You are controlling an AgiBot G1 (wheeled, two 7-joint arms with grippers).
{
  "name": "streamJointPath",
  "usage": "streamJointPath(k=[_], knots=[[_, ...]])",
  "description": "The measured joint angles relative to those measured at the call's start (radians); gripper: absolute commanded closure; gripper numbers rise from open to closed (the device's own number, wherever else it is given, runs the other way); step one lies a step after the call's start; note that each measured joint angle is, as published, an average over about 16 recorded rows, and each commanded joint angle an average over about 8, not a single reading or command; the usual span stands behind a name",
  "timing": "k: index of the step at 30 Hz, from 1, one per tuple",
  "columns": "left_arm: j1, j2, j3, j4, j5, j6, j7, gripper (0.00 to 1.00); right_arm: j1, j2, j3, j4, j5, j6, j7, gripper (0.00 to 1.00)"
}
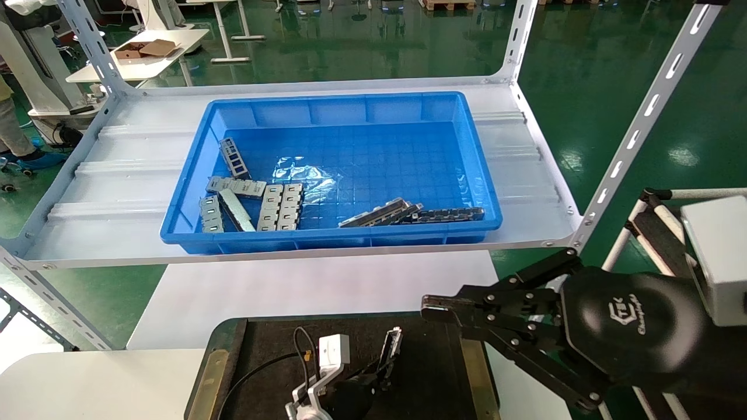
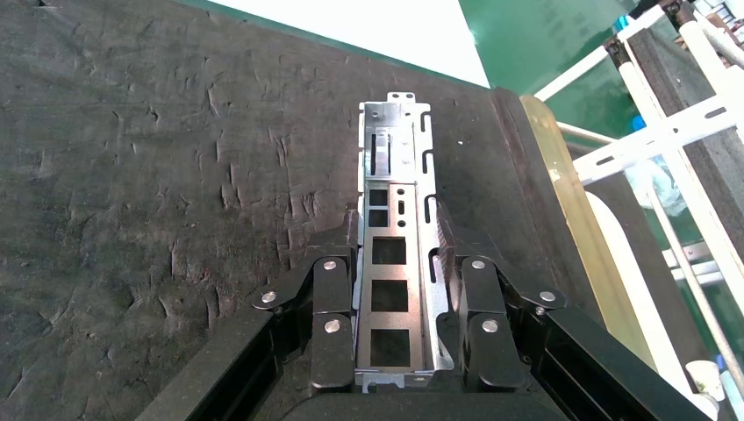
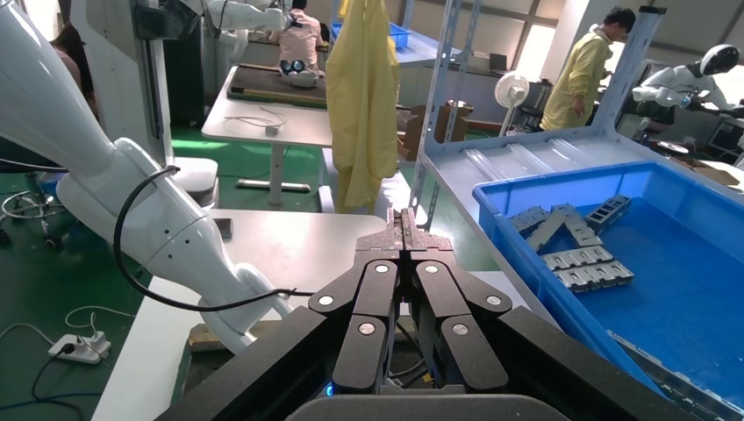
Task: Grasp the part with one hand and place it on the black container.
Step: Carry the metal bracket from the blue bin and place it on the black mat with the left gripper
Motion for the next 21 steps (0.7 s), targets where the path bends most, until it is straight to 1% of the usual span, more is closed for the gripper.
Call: streamJointPath(k=[21], knots=[[0.026, 0.001, -0.043, -0.046, 0.020, -0.020, 0.026, 1.00, 0.000, 0.000, -0.001, 0.000, 0.001, 0.000, -0.001, 1.00]])
